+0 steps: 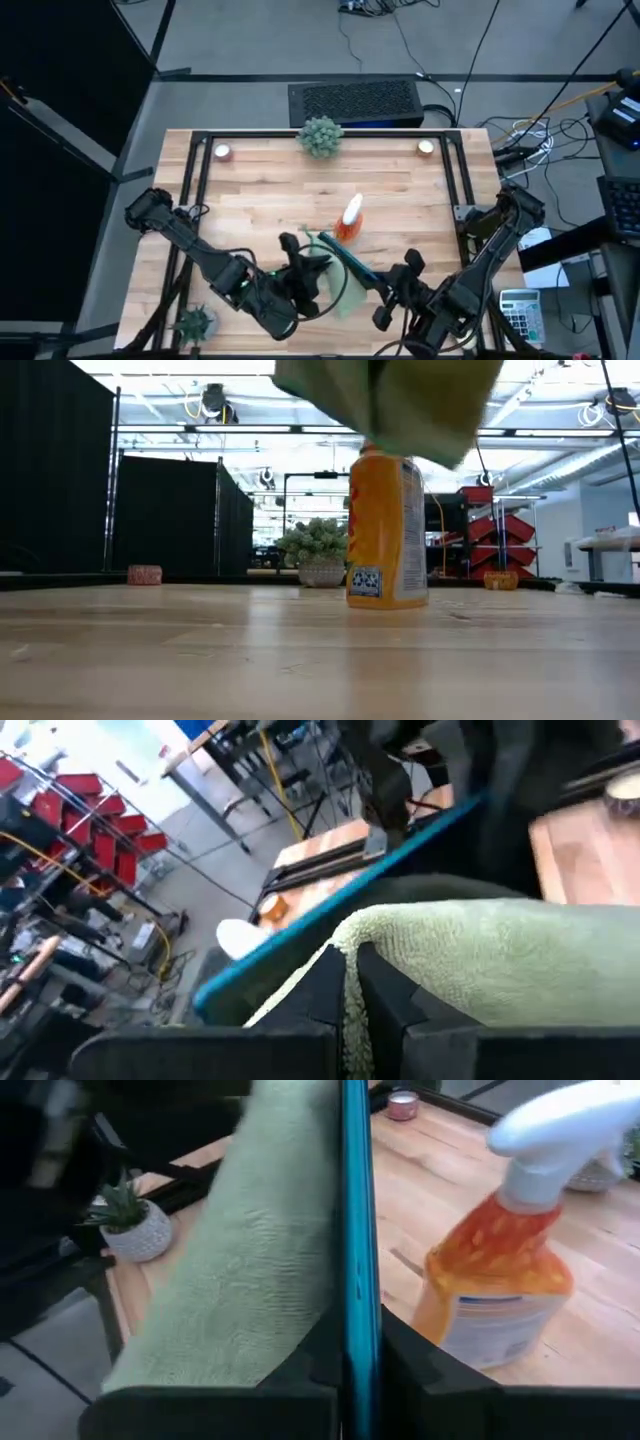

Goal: Apply microfiber cloth
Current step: Wipe the front of the blue tablet with the green microfiber cloth

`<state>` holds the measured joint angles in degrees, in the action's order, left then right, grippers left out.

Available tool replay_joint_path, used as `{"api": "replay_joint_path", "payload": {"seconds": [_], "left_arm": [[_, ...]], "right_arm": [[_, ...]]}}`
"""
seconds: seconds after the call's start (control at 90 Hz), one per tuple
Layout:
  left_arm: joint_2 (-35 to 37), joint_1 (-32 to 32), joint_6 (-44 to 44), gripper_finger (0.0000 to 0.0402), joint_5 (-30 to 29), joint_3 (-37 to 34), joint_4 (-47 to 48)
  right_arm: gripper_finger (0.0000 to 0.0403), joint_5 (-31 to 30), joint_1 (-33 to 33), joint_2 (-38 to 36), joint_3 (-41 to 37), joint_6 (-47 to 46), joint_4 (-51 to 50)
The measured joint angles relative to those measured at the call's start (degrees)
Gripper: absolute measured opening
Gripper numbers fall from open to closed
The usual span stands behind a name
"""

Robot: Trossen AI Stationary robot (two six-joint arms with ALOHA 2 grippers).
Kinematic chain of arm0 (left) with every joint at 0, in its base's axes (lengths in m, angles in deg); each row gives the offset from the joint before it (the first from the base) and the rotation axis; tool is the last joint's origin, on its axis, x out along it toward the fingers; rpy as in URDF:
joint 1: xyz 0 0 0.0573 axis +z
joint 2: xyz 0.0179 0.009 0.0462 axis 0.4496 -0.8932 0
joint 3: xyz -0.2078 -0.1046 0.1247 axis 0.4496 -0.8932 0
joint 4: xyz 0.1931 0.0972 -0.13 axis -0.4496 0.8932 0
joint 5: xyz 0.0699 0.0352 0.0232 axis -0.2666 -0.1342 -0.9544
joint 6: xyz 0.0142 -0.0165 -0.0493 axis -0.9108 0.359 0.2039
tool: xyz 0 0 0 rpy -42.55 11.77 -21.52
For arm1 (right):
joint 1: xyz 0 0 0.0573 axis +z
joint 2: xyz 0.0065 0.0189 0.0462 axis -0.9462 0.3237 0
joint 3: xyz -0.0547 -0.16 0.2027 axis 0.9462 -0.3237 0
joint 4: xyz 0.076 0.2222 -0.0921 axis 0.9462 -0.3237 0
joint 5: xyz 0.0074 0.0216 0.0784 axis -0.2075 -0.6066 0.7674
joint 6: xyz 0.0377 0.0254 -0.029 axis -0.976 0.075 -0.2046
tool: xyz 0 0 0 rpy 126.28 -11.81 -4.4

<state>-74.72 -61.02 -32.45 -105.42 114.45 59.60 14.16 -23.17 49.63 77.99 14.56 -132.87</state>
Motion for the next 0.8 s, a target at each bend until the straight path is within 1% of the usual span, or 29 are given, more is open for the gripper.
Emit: {"api": "replay_joint_path", "payload": {"seconds": [0.089,0.156,0.2,0.3,0.344,0.389,0.456,0.544,0.611,0.711,0.8], "left_arm": [[-0.07,0.77,-0.17,0.0000,-1.10,-0.02,0.68],[-0.07,1.11,-0.75,0.0000,-0.96,-0.02,-1.43],[-0.07,1.35,-1.17,0.0000,0.48,-0.02,-3.09],[-1.09,2.54,-2.43,0.0000,6.43,0.02,-8.09],[-1.76,2.75,-3.72,0.0000,7.85,0.07,-9.81],[-2.34,2.80,-5.05,0.0000,8.23,0.07,-9.63],[-2.46,2.65,-4.91,0.0000,6.34,0.07,-6.45],[-1.67,1.92,-2.12,0.0000,0.50,0.07,1.44],[-0.74,1.41,0.56,0.0000,-2.64,0.04,7.06],[0.75,0.68,3.87,0.0000,-4.55,0.02,11.97],[1.95,-0.61,5.32,0.0000,-4.63,0.00,12.01]], "right_arm": [[0.0009,0.32,-0.08,1.03,0.00,0.12,0.95],[0.0009,0.61,-0.12,1.65,0.00,0.09,1.42],[0.0009,0.61,-0.02,2.13,0.00,0.14,1.64],[0.0009,1.99,-0.34,2.35,0.00,1.24,2.04],[0.0009,2.20,-0.51,2.35,0.00,2.31,2.36],[0.0009,2.36,-0.69,2.33,-0.02,3.31,2.43],[0.0009,2.35,-0.76,2.33,-0.07,3.81,2.51],[0.0009,1.39,-0.69,2.12,-0.07,3.40,2.04],[0.0009,0.71,-0.36,2.09,-0.07,2.31,1.28],[0.0009,0.50,-0.26,2.09,-0.04,0.43,-0.61],[0.0009,0.10,-0.37,2.07,-0.04,-1.16,-2.18]]}}
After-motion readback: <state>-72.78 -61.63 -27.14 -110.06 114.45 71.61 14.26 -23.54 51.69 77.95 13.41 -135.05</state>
